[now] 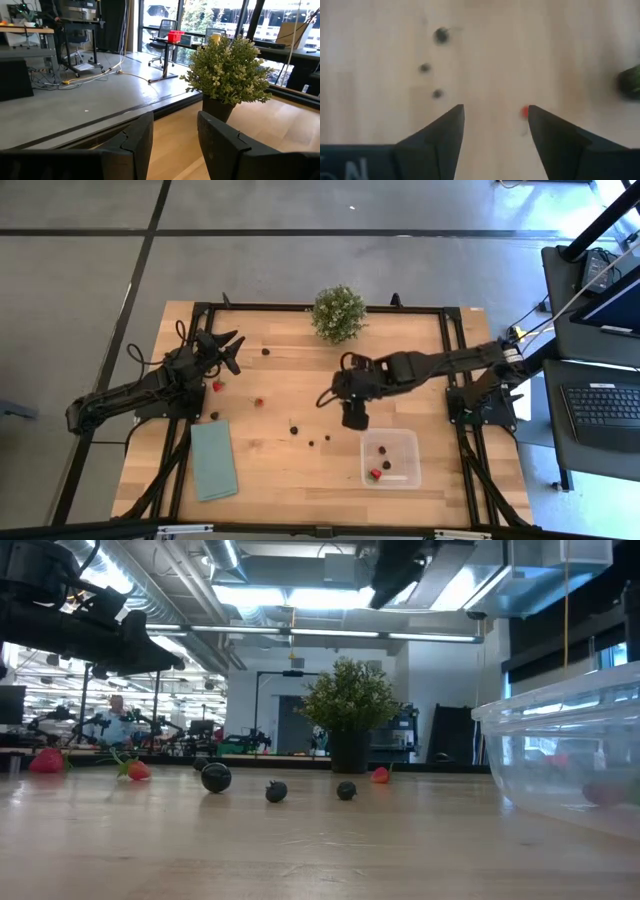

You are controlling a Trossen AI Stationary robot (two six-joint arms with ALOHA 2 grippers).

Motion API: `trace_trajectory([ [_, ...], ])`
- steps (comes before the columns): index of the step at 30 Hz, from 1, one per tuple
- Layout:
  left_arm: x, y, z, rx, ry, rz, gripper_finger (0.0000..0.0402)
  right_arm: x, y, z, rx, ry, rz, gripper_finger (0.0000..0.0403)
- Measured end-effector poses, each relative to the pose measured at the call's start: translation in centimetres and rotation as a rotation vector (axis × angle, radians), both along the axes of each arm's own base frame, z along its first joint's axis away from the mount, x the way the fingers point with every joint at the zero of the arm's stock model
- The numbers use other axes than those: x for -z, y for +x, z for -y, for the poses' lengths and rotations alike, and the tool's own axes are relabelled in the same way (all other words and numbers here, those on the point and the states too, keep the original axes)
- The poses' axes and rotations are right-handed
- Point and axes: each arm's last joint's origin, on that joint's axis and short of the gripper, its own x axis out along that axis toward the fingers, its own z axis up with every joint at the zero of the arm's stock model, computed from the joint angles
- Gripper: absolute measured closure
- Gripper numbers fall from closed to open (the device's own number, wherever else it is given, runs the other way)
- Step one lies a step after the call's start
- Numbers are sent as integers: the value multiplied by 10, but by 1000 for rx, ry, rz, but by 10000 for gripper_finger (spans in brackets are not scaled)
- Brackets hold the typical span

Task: Pick and placing Produce into tupperware
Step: Put the top right strawberry into the bin

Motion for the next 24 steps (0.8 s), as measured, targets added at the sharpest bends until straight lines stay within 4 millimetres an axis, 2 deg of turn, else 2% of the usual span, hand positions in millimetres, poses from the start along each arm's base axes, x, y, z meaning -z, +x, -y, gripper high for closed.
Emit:
trace_trajectory([
  [5,0,0,0,0,0,0,257,13,5,24,-69,-126,-15,180],
  [9,0,0,0,0,0,0,257,29,11,44,-71,-156,7,180],
  [15,0,0,0,0,0,0,257,75,2,71,-16,-117,-73,180],
  [19,0,0,0,0,0,0,257,111,-11,76,-22,-62,-127,180],
  [24,0,0,0,0,0,0,257,143,-20,75,-12,-27,-64,180],
])
